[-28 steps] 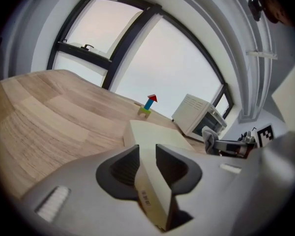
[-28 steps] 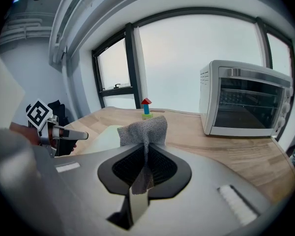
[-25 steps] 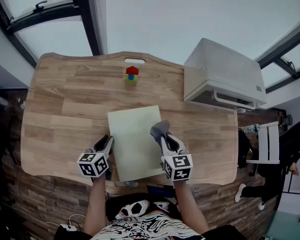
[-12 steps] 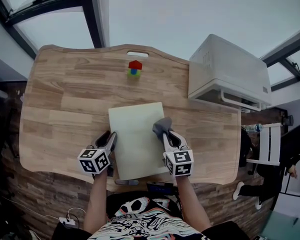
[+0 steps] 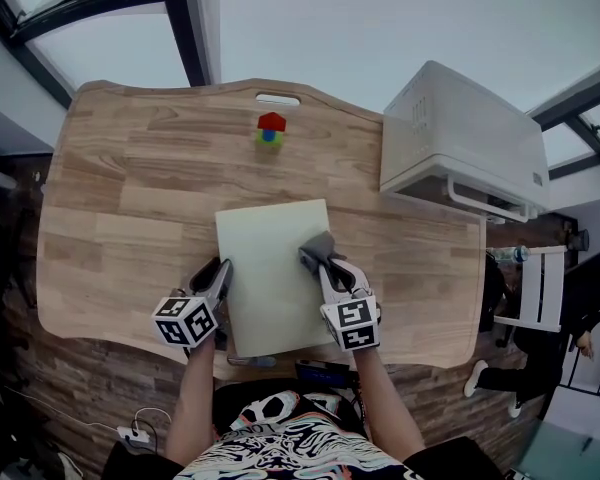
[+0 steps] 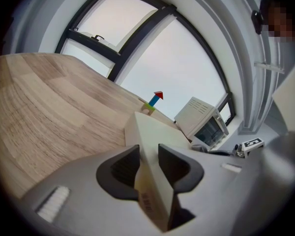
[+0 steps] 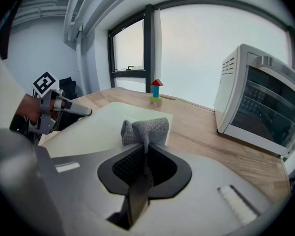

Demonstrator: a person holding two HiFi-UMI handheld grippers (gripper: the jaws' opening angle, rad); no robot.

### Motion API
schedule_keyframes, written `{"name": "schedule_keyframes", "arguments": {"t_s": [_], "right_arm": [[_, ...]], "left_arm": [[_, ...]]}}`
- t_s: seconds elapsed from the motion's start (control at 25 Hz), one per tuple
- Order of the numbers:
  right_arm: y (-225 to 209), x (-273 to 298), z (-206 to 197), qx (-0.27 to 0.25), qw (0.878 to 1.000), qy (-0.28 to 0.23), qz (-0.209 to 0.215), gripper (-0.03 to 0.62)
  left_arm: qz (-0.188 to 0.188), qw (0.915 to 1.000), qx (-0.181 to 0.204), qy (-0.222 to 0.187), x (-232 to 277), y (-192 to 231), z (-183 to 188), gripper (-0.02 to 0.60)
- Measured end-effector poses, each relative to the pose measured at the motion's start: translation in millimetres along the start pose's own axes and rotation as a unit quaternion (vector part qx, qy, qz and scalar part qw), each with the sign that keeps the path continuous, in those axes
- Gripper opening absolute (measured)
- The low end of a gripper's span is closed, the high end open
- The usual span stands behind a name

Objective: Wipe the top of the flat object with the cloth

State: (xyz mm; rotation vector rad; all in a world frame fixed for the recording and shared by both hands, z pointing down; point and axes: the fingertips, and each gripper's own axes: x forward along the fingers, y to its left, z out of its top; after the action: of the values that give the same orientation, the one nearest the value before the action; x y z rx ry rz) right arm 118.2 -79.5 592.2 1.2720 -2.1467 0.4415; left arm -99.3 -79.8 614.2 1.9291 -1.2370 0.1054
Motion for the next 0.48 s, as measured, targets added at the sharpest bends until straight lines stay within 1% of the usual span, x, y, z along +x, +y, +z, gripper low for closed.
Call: {"name": "schedule_keyframes", "arguments": {"t_s": [0.16,0.2,0.24,0.4,0.48], "right_arm": [[1.4,3.1,-3.4,-0.005,1.000,0.014,0.011,0.021],[1.2,3.2,-3.8,-0.002,1.000,0.018,0.012,0.021],[1.1,3.3,-4.0,-0.001,1.000,0.020,0.012,0.021],[1.3,3.8,-4.0,-0.003,1.000,0.017,0.012,0.021],[1.4,3.6,-3.8,-0.003,1.000,0.015,0.011,0.021]], "left_arm": [[0.007,1.0000,0.001,-0.006,-0.3,1.8,0.2,0.146],[0.010,0.9999,0.002,-0.006,-0.6,2.8,0.0,0.173],[0.012,0.9999,0.002,-0.008,-0.8,3.5,-0.1,0.172],[0.002,0.9997,-0.016,-0.021,-1.0,4.6,0.4,0.173],[0.000,0.9997,-0.014,-0.022,-0.6,4.6,0.7,0.176]]}}
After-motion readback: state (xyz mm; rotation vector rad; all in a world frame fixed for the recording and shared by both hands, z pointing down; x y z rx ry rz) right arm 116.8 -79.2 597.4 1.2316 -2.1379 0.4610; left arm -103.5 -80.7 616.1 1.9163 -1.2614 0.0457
